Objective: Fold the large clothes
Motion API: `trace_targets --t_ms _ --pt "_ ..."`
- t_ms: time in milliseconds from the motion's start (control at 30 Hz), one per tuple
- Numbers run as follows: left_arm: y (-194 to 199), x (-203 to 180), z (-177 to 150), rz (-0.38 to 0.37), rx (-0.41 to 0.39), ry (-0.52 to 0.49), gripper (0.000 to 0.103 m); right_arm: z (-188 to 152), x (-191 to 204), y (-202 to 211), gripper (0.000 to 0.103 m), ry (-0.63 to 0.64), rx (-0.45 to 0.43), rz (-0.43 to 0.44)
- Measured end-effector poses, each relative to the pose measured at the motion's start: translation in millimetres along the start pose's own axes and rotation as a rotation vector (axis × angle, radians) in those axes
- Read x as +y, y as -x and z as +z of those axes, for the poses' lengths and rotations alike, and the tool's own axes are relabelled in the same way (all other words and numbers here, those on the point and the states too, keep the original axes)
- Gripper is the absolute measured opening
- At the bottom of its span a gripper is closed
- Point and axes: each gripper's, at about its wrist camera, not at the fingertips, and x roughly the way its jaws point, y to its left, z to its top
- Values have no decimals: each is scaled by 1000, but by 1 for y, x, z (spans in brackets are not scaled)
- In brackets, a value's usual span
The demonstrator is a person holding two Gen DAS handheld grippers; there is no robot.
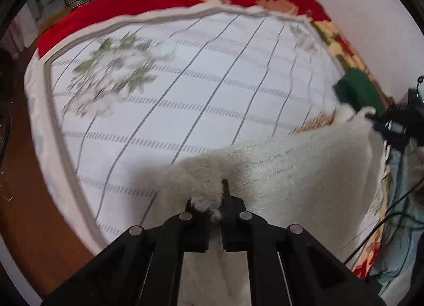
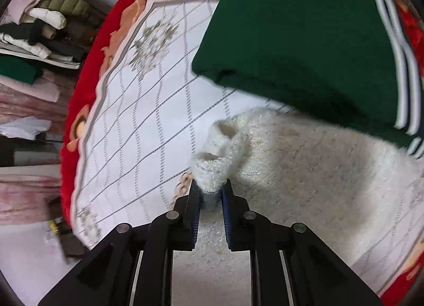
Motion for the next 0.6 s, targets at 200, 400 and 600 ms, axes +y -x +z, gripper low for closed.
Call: trace_targets --t_ms 200,400,600 --pt "-34 29 -8 40 58 82 4 -15 -2 8 42 -6 4 103" --pt "-39 25 -8 49 43 70 4 -28 11 28 42 67 -53 108" --pt "-42 22 -6 49 63 58 10 7 16 -69 29 55 58 -15"
